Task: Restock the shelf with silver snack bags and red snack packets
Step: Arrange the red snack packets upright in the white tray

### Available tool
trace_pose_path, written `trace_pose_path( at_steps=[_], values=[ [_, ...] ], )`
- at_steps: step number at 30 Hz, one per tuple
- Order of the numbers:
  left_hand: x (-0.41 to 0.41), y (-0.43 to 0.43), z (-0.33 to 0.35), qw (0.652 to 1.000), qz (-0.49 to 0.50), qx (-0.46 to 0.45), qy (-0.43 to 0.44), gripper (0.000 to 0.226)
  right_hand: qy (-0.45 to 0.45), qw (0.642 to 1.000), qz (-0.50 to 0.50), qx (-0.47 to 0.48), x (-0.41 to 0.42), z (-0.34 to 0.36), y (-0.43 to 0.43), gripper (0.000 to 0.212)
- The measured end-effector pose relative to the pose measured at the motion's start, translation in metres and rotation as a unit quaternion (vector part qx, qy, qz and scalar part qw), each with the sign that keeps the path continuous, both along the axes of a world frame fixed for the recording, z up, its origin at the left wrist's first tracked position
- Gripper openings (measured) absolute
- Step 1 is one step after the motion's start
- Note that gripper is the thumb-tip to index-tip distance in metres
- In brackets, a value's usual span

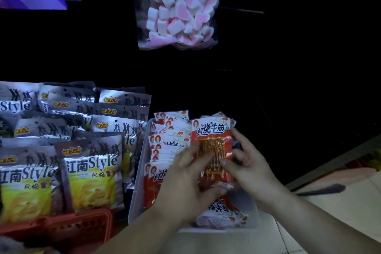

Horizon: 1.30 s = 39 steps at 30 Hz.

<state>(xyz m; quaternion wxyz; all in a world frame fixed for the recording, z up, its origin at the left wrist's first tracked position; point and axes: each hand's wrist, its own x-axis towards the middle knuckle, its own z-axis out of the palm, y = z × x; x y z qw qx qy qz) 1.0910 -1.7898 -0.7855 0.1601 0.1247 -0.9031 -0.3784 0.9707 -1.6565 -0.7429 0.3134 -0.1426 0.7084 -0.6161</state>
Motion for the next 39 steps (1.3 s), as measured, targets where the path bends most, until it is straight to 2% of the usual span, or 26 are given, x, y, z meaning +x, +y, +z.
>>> trace_pose_path(
  at_steps=[6,9,12,14,17,20,22,24,26,28,30,31,34,35,38,39],
  values=[
    [0.002,-0.005,-0.002,0.993,-0.055,0.103,-0.012,0.081,-0.014,1.0,0.022,-0.003,0.003,0.003,-0.002,0.07],
    [0.001,-0.002,0.013,0.979,-0.04,0.202,-0.008,0.071,-0.024,0.999,0.022,-0.001,0.003,0.006,-0.004,0.069],
    [-0.005,0.003,0.029,0.924,0.056,0.377,0.043,0.053,-0.063,0.993,0.097,0.0,0.008,0.011,-0.004,0.061],
    [-0.009,0.001,0.032,0.893,0.093,0.439,0.031,0.042,-0.054,0.991,0.117,0.018,0.014,0.01,-0.006,0.047],
    [-0.007,-0.008,0.032,0.885,0.101,0.455,0.022,0.027,0.066,0.995,-0.005,0.074,0.012,-0.002,-0.006,0.044],
    [-0.004,-0.012,0.032,0.879,0.071,0.472,0.015,0.028,0.046,0.997,-0.042,0.048,0.001,-0.001,-0.001,0.067],
    [-0.004,-0.012,0.032,0.885,0.067,0.46,0.017,0.04,0.021,0.998,-0.047,0.022,-0.007,0.001,0.0,0.067],
    [-0.004,-0.011,0.029,0.89,0.081,0.447,0.035,0.066,0.02,0.998,-0.046,0.023,-0.009,0.002,-0.002,0.058],
    [-0.004,-0.011,0.025,0.903,0.1,0.413,0.06,0.079,0.028,0.998,-0.029,0.041,-0.005,0.005,-0.005,0.043],
    [-0.006,-0.01,0.025,0.914,0.106,0.383,0.076,0.076,-0.009,1.0,-0.017,0.023,0.001,0.009,-0.007,0.022],
    [-0.007,-0.009,0.026,0.917,0.106,0.375,0.078,0.065,-0.065,0.997,-0.025,-0.018,0.006,0.011,-0.008,0.016],
    [-0.008,-0.008,0.027,0.915,0.106,0.381,0.079,0.059,-0.063,0.997,-0.027,-0.028,0.007,0.012,-0.008,0.015],
    [-0.011,-0.009,0.027,0.908,0.111,0.394,0.089,0.04,-0.02,0.998,-0.05,-0.018,0.007,0.008,-0.011,0.015],
    [-0.012,-0.009,0.026,0.908,0.109,0.394,0.089,0.041,0.007,0.998,-0.064,-0.007,0.007,0.006,-0.012,0.018],
    [-0.01,-0.007,0.024,0.916,0.097,0.379,0.091,0.054,0.176,0.976,-0.101,0.072,-0.001,-0.001,-0.01,0.039],
    [-0.009,-0.006,0.024,0.92,0.094,0.37,0.092,0.055,0.231,0.964,-0.094,0.086,-0.004,-0.001,-0.01,0.037]
  ],
)
